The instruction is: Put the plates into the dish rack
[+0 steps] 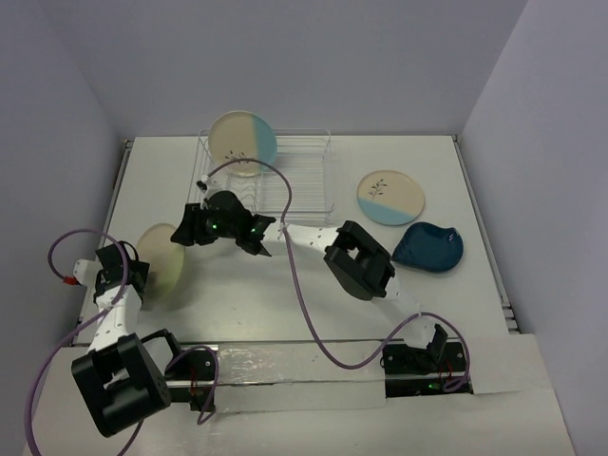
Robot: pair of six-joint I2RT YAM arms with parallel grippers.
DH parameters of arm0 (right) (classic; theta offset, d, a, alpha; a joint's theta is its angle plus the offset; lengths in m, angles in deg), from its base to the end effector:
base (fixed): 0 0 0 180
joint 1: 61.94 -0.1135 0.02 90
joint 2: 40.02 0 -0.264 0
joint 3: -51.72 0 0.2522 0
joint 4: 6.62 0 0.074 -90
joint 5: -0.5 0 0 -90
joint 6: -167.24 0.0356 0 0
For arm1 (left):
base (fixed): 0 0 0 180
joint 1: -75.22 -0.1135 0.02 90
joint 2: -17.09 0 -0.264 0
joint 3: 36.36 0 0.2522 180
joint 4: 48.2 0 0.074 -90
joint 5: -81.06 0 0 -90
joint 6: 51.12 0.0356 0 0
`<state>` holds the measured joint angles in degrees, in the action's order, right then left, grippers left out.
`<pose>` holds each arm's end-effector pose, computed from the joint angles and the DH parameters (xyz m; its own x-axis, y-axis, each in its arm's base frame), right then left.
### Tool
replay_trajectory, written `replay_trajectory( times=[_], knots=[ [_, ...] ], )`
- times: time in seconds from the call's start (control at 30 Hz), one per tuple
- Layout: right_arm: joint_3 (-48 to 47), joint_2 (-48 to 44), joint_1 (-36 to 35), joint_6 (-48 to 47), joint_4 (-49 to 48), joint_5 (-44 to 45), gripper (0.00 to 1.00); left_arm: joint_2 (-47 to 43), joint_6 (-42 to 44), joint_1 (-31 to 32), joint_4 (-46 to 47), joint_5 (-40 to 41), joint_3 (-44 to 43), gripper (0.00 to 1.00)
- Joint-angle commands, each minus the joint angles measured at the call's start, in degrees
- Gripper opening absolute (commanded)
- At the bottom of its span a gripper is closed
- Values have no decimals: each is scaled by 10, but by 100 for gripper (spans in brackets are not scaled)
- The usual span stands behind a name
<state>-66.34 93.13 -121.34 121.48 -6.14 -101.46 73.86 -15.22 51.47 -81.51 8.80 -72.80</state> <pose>0.2731 0.4762 0.2112 -0.7563 0.0620 -0.6513 -0.5807 0.3949 0.7119 0.1565 0.0807 0.1598 0.0124 -0.8374 -0.5464 -0.9190 0.2058 -0.3364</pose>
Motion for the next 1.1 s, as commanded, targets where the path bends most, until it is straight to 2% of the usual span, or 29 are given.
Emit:
replay_trajectory(
  times=[0.0,0.17,0.27,0.43,0.53,0.6,0.73,0.9,1.07],
  knots=[
    [-38,23,-64,34,-49,-122,49,2,-11,11,-9,-107,15,74],
    [-49,23,-66,28,-28,-134,46,2,-9,11,-9,-108,15,74],
    [-66,32,-66,37,3,-137,41,-4,-10,11,-11,-107,16,74],
    [-57,23,-65,40,18,-111,36,-20,-13,11,-14,-103,19,74],
    [-45,13,-64,40,26,-91,25,-23,-13,11,-16,-102,19,74],
    [-29,3,-62,42,29,-59,14,-29,-12,11,-15,-104,21,75],
    [-4,-16,-55,40,28,-11,0,-45,-14,11,-14,-118,21,81],
    [27,-55,-53,8,28,43,0,-58,-17,11,-32,-131,1,96],
    [54,-96,-48,-41,13,72,0,-70,-25,11,-57,-141,-39,99]
  ],
)
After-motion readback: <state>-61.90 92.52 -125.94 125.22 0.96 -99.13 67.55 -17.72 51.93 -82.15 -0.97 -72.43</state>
